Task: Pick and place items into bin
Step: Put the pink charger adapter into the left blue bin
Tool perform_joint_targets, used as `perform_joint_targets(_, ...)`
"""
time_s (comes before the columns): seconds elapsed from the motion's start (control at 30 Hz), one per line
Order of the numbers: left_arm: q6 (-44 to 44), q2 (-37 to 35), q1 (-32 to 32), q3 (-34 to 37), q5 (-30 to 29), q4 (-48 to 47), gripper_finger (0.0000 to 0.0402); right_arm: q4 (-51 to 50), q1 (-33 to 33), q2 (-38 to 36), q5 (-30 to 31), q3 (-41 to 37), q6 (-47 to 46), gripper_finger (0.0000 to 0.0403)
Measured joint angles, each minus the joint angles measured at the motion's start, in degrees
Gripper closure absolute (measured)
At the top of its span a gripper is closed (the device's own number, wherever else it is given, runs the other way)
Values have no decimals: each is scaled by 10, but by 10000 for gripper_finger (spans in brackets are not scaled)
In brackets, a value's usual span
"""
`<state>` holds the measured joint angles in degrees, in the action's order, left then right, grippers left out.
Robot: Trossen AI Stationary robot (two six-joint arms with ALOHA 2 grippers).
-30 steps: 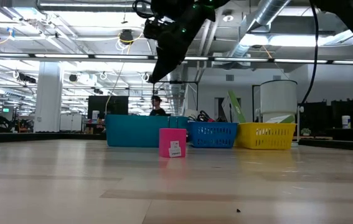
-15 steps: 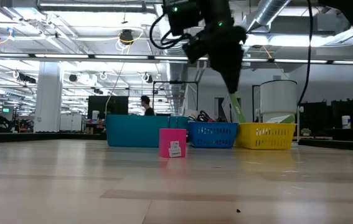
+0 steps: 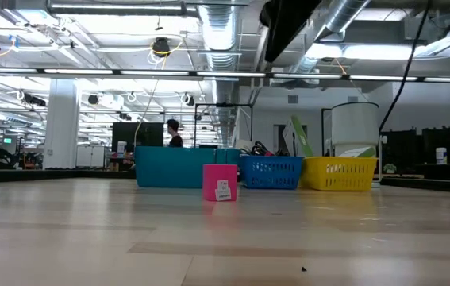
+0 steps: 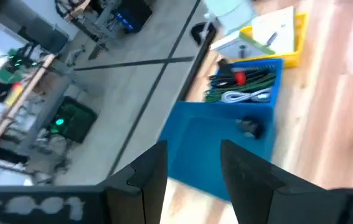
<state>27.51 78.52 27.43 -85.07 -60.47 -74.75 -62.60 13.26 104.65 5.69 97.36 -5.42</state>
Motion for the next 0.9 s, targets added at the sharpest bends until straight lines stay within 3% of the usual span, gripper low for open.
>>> perform_joint_targets(0.17,-76,-50,-16,149,86,230,264,168,42,-80,63,-150,-26,226)
perform_joint_targets(0.3,-157,-102,-28,282,222,510,264,286,72,-132,125,-285,-80,225)
perform_joint_targets(0.4,-205,-122,-37,374,288,724,264,395,103,-169,224,-381,-131,228)
perform_joint_targets(0.5,-233,-121,-45,442,293,886,264,502,139,-195,335,-464,-175,229)
perform_joint_targets(0.67,-237,-106,-56,526,293,1012,264,647,190,-208,454,-551,-215,228)
perform_joint_targets(0.9,-192,-27,-70,590,297,1103,264,691,228,-189,468,-582,-252,226)
